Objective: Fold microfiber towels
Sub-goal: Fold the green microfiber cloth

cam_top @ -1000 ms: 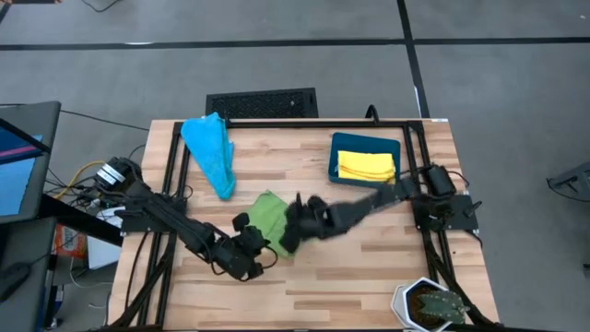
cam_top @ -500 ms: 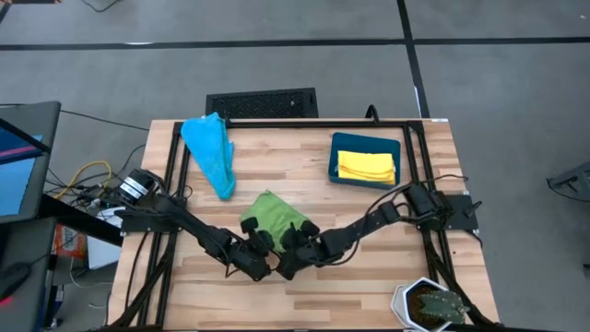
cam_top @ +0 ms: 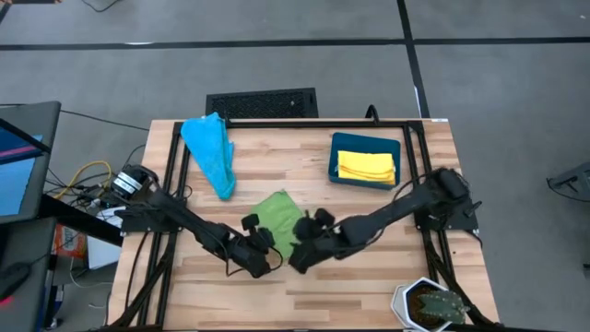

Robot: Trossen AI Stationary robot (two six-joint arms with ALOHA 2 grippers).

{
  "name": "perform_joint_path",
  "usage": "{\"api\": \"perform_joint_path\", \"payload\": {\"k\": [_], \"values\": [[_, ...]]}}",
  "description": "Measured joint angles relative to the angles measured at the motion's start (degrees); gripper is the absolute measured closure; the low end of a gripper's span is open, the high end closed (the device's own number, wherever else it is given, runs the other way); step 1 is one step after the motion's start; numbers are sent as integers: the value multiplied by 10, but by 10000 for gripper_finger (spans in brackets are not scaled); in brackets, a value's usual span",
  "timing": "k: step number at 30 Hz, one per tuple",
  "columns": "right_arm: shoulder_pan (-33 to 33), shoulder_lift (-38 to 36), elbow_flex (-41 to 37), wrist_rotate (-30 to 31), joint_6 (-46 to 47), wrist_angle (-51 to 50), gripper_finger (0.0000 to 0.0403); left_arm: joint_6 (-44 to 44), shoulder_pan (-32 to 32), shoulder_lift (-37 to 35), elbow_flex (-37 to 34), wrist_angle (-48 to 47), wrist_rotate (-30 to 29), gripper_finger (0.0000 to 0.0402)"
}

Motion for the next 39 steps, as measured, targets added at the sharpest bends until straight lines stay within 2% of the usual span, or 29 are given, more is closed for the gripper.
{"api": "perform_joint_path", "payload": {"k": [3, 6, 10, 16, 18, 21, 24, 26, 28, 31, 35, 39], "values": [[6, -54, 1, 14, 8, -69, 155, 9, 4, -37, 0, 3, 4, 401], [16, -110, 1, 38, 9, -140, 155, 31, 14, -86, 7, 6, 32, 401], [21, -187, 1, 97, 9, -208, 155, 39, 33, -157, 10, 14, 73, 396], [-23, -274, -1, 168, -17, -282, 155, 93, 81, -254, 10, 10, 132, 341], [-57, -291, -21, 165, -39, -246, 155, 121, 105, -278, 10, 10, 167, 314], [-112, -309, -105, 94, -99, -119, 155, 160, 144, -296, 10, 11, 223, 280], [-168, -313, -211, -15, -139, 62, 163, 180, 179, -295, -10, 31, 284, 265], [-201, -307, -275, -89, -143, 191, 174, 175, 195, -292, -43, 82, 319, 263], [-222, -282, -324, -156, -160, 323, 187, 158, 203, -283, -86, 147, 332, 266], [-224, -223, -356, -206, -182, 446, 210, 121, 203, -270, -157, 234, 311, 277], [-215, -137, -350, -257, -213, 454, 247, 46, 183, -228, -217, 338, 261, 299], [-210, -71, -346, -268, -257, 452, 288, -4, 150, -158, -197, 350, 205, 344]]}}
